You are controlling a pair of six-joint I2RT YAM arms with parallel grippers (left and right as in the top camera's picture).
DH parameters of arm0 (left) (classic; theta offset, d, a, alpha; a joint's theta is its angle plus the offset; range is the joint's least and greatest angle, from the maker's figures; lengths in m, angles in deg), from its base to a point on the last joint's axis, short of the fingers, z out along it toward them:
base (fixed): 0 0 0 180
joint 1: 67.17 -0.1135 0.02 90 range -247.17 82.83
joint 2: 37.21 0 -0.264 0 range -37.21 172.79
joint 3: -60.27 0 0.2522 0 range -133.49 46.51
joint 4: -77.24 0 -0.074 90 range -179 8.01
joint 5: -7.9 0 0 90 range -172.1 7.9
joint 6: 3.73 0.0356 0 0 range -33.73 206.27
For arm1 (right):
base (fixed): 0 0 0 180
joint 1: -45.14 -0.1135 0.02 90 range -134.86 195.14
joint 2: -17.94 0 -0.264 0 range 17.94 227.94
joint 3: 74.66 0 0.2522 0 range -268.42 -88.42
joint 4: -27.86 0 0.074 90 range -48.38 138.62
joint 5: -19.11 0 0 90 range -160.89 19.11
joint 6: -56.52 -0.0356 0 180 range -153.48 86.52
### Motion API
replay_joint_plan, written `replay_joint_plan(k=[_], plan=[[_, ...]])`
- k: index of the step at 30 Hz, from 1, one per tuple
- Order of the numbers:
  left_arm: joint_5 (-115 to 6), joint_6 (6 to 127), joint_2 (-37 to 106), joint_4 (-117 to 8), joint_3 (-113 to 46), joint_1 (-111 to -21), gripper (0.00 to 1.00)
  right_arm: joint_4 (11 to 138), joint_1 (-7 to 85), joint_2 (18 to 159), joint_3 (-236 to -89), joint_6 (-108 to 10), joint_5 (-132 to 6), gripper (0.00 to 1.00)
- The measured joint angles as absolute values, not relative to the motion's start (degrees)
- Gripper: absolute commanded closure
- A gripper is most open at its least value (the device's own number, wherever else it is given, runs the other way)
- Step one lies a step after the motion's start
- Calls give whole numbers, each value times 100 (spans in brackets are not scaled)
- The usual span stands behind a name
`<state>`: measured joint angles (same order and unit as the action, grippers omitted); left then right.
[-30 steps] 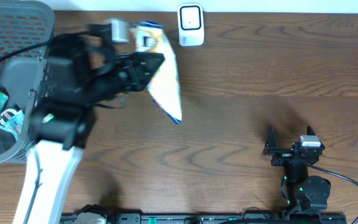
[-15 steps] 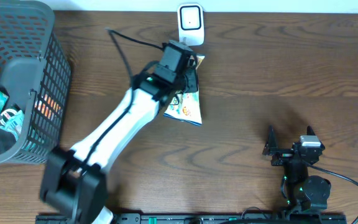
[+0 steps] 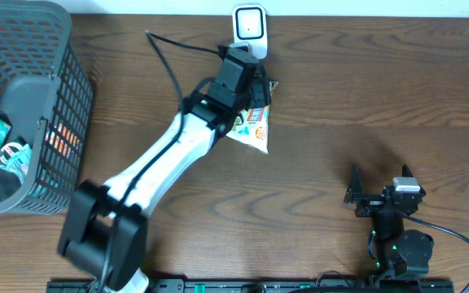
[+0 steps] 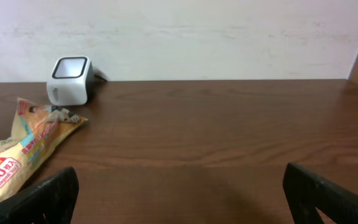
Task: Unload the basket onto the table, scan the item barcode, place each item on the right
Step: 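Lift the snack bag out and place it near the scanner, then move the left gripper back into the basket toward the green wipes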
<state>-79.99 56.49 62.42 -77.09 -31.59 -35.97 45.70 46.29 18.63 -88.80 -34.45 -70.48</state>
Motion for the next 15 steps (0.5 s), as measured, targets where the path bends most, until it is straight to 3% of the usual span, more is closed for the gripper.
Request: replay_joint_plan(k=[4,15], plan=[[-8018,5898,5416,-7642,-3159,-3671,16,4568,4629,1863,-8880,-3445,-7046,1],[-8123,7345,2782,-7073,-3162,-4517,16,4568,4629,1863,-8880,-3447,-7046,1]])
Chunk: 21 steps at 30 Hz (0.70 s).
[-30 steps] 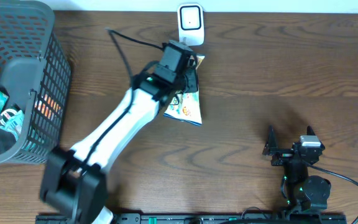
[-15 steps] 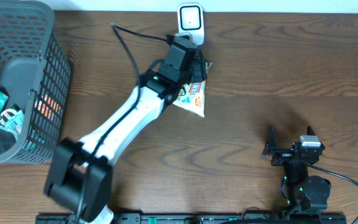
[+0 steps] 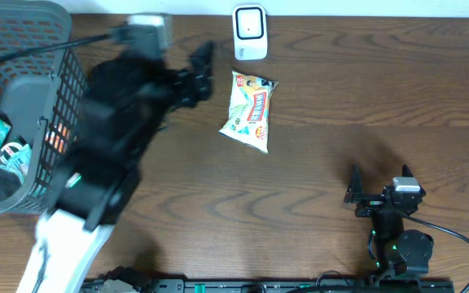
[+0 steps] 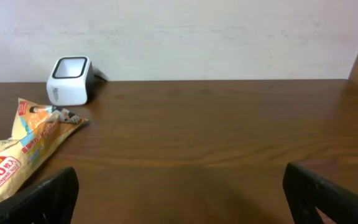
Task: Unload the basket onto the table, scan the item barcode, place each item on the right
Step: 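Move the left gripper back into the basket toward the green wipes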
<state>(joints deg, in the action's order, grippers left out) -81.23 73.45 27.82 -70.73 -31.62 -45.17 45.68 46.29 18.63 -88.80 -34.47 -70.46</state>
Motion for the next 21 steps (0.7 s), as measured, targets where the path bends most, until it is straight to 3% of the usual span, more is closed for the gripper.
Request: replay_joint_plan(k=[8,13,17,21], plan=[[-8702,8099,2083,-5596,-3603,-5503,15,4570,4629,1863,-8880,-3445,-7046,1],[-8910,8386,2804,-3895,-4657,-6215,1,4568,4629,1863,-8880,-3447,-7048,1],[-8980,8473,3685,-2444,-5878,-6630,2,4570,4629,1863,-8880,-3445,-7046,1],[-8998,8344,4087,-2302,-6506,-6893,2,4570,4629,1863,-8880,-3445,-7048,1]])
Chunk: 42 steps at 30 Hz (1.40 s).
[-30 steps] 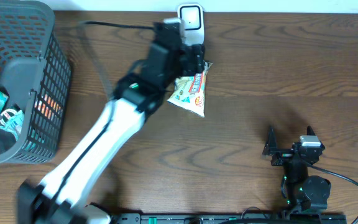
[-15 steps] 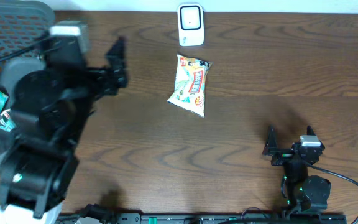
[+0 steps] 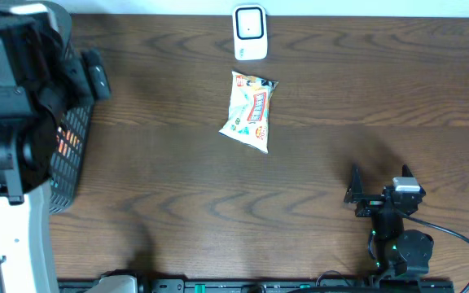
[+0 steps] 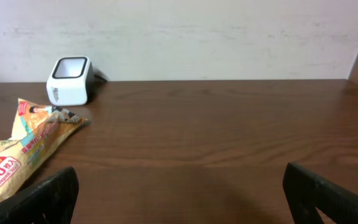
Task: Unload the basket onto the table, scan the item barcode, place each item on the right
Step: 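Move the left gripper back into the basket toward the green wipes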
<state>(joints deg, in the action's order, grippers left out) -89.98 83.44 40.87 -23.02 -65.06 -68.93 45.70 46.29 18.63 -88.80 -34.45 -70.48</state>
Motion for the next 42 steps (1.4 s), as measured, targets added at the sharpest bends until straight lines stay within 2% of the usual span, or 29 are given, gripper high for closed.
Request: replay_joint_plan(k=[17,31,35,42], plan=[[-9046,8357,3499,-2617,-6687,-7009,2,4568,4629,1863,-8880,-3445,-7048,1],[-10842,8349,3659,-2980,-6689,-7063,2,4568,4629,1863,-8880,-3445,-7048,1],[-10971,8346,3974,-2739,-6694,-7402,2,4568,4629,1863,-8880,-3445,-7048,1],[-11056,8246,4498,-2628,-6694,-8519,2,4568,4629,1863,-8880,-3445,-7048,1]])
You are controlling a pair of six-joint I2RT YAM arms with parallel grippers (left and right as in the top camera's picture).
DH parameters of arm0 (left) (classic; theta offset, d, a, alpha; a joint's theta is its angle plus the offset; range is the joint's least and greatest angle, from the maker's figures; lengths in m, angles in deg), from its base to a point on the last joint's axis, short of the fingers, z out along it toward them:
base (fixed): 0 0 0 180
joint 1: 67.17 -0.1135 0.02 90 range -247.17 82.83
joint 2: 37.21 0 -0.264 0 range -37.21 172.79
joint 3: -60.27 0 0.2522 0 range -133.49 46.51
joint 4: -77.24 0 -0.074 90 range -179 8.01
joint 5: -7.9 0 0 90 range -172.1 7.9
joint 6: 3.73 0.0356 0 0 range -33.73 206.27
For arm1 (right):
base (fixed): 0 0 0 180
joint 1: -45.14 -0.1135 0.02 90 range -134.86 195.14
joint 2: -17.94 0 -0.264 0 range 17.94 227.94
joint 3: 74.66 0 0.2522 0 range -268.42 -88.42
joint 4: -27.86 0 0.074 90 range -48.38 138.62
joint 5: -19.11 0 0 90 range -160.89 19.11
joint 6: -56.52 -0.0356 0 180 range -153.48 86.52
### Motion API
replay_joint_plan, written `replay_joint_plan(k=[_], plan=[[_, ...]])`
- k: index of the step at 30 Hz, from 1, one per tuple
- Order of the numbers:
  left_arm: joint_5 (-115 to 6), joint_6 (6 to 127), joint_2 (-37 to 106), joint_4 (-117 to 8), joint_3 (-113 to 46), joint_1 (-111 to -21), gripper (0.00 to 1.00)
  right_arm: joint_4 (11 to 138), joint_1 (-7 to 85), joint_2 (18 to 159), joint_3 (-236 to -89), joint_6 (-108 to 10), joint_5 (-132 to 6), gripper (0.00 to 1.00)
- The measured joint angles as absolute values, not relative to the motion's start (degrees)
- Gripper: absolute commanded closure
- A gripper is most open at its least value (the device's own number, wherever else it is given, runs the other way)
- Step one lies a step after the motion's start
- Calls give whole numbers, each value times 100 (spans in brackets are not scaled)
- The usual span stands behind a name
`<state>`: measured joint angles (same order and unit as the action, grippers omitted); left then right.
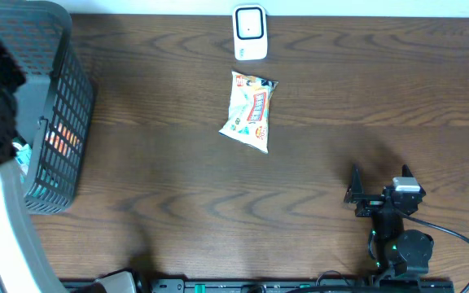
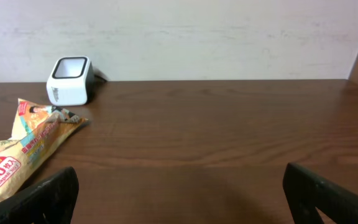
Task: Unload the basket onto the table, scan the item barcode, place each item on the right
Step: 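Move the left gripper back into the basket toward the green wipes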
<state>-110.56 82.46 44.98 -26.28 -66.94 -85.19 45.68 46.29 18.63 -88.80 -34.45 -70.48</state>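
Observation:
A yellow and white snack packet (image 1: 251, 112) lies flat on the wooden table just in front of the white barcode scanner (image 1: 250, 32). The right wrist view shows the packet (image 2: 23, 149) at the left and the scanner (image 2: 70, 81) behind it. My right gripper (image 1: 379, 175) rests open near the front right, far from both, with nothing between its fingers (image 2: 179, 202). Only a dark blurred mass of my left arm shows, at the far left over the basket; its fingers cannot be made out.
A dark mesh basket (image 1: 59, 122) stands at the left edge with a few items inside. A pale wall runs behind the table's far edge, and the scanner's cable leads off behind it.
My left arm has shifted farther left, from over the basket's right side to the frame's left edge. The packet, scanner and right gripper stay where they were.
At first my left gripper was down at the packet in front of the scanner. Then it was off to the left, with the packet lying alone on the table. Later it was over the basket, and now it is at the far left.

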Motion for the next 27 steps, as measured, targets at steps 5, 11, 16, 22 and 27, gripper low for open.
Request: replay_joint_plan(k=[5,11,16,22,27], plan=[[-11078,8189,4699,-2610,-6687,-8976,2,4568,4629,1863,-8880,-3445,-7048,1],[-11076,8176,4994,-2490,-6514,-9070,2,4570,4629,1863,-8880,-3445,-7048,1],[-11074,7997,5600,-2365,-6381,-9070,2,4568,4629,1863,-8880,-3445,-7048,1],[-10993,7763,6199,-2245,-6320,-9199,2,4568,4629,1863,-8880,-3445,-7048,1],[-10468,7660,6288,-2055,-6311,-9583,2,4568,4629,1863,-8880,-3445,-7048,1]])
